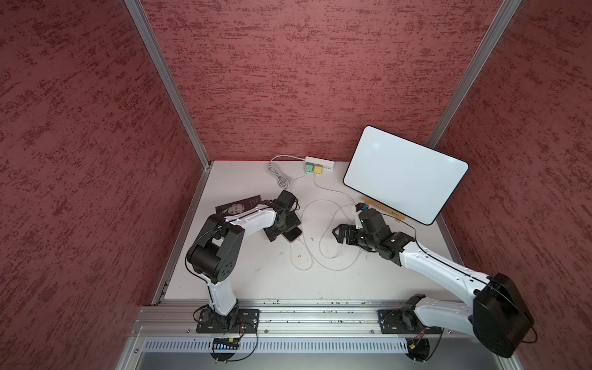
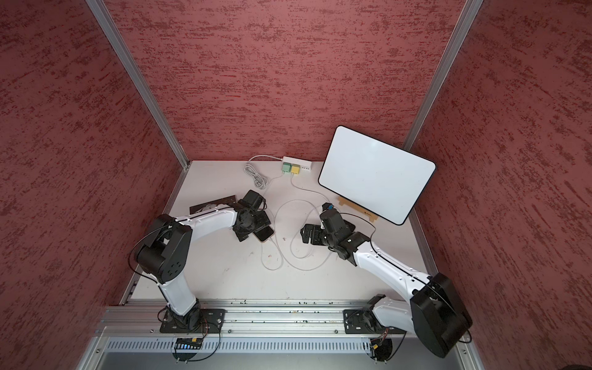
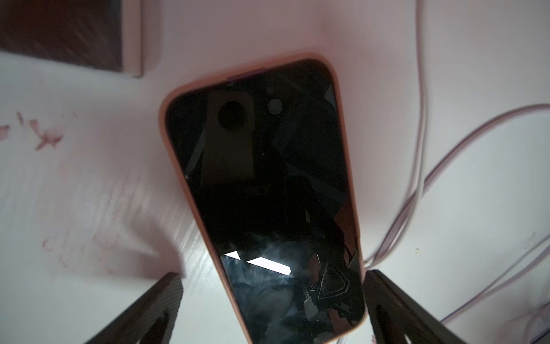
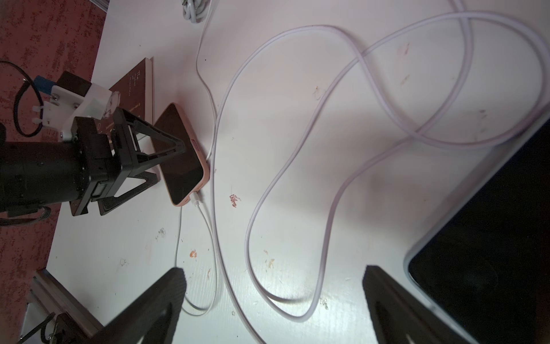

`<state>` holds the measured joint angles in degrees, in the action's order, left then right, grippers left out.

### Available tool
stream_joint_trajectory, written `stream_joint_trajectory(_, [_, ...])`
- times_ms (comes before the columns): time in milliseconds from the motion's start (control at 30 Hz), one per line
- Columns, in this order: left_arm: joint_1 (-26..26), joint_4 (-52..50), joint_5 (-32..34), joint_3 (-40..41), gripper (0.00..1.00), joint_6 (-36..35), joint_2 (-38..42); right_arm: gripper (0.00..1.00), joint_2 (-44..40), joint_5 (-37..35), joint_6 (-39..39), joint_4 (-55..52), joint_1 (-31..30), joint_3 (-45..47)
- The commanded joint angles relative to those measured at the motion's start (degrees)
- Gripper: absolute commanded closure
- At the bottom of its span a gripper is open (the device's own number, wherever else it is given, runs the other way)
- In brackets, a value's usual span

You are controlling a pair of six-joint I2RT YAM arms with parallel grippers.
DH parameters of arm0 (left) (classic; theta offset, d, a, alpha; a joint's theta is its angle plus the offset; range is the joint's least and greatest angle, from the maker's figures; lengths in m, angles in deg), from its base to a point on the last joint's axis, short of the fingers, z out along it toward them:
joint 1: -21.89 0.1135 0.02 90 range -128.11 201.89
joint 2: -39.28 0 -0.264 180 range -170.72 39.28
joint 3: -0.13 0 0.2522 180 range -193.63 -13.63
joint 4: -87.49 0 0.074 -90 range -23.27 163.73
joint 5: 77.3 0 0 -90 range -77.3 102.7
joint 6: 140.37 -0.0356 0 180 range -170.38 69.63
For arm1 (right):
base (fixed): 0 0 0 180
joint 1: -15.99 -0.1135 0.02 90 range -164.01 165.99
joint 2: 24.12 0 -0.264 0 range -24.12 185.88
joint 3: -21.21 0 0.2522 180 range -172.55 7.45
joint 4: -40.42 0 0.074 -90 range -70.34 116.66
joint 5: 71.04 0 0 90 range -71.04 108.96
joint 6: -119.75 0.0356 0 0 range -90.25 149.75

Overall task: Unplug the charging cable from the phone
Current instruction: Adjust the phone at the center of the board.

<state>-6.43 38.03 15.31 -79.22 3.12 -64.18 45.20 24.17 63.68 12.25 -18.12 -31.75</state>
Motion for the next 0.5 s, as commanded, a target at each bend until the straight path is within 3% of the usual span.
stream_joint_trajectory(0, [-0.4,-3.8,2.3,-2.7,0.0,1.3,-2.3,0.01,-1.8,-1.3,0.7,1.1,-0.7,1.1])
stream_joint_trajectory(467, [-1.5,-8.4,4.0,-10.5,0.0,1.6,-8.1,0.01,-1.7,-1.0,1.4,2.7,-0.7,3.0])
